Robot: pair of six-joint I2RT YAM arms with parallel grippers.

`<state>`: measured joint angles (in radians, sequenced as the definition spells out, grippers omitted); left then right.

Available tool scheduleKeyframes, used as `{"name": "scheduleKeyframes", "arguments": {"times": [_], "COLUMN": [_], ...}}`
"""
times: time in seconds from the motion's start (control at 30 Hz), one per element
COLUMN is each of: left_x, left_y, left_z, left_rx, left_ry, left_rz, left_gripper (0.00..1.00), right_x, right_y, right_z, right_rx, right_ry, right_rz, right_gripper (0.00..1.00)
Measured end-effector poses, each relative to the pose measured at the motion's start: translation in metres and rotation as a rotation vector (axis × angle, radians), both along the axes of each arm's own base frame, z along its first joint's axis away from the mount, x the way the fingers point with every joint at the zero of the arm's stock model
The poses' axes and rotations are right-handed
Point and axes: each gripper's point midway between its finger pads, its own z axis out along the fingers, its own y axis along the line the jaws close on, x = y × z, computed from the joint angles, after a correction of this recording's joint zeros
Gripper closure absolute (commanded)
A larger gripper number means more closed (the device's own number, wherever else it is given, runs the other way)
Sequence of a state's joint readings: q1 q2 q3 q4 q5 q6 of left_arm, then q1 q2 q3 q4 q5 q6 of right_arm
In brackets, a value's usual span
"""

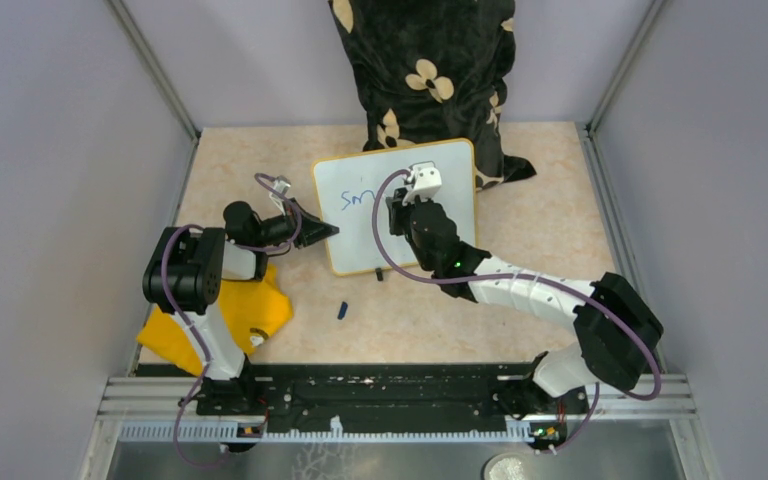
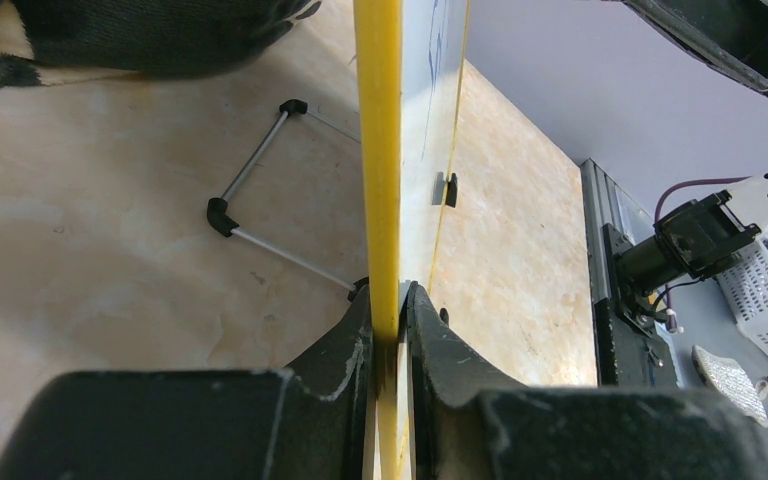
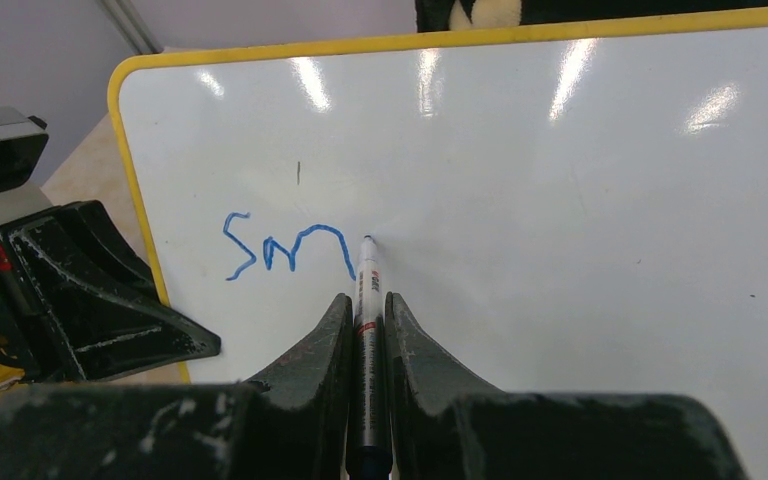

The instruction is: Write a sentence on the whiteboard

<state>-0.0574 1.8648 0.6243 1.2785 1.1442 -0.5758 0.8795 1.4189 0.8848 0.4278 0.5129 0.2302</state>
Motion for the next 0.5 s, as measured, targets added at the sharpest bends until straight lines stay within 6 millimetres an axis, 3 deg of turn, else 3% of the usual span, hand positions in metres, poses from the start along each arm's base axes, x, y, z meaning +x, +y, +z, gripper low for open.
{"name": "scheduleKeyframes", "arguments": {"times": [0.5], "left_x": [0.0], "left_y": [0.0], "left_z": [0.0], "left_rx": [0.0], "left_ry": [0.0], "left_rz": [0.0], "left_gripper": [1.0], "right_x": [-0.0042], "right_y": [-0.0031], "right_z": [-0.0078], "right_rx": [0.007], "right_ry": [0.019], "right_rz": [0.003], "right_gripper": [1.0]}}
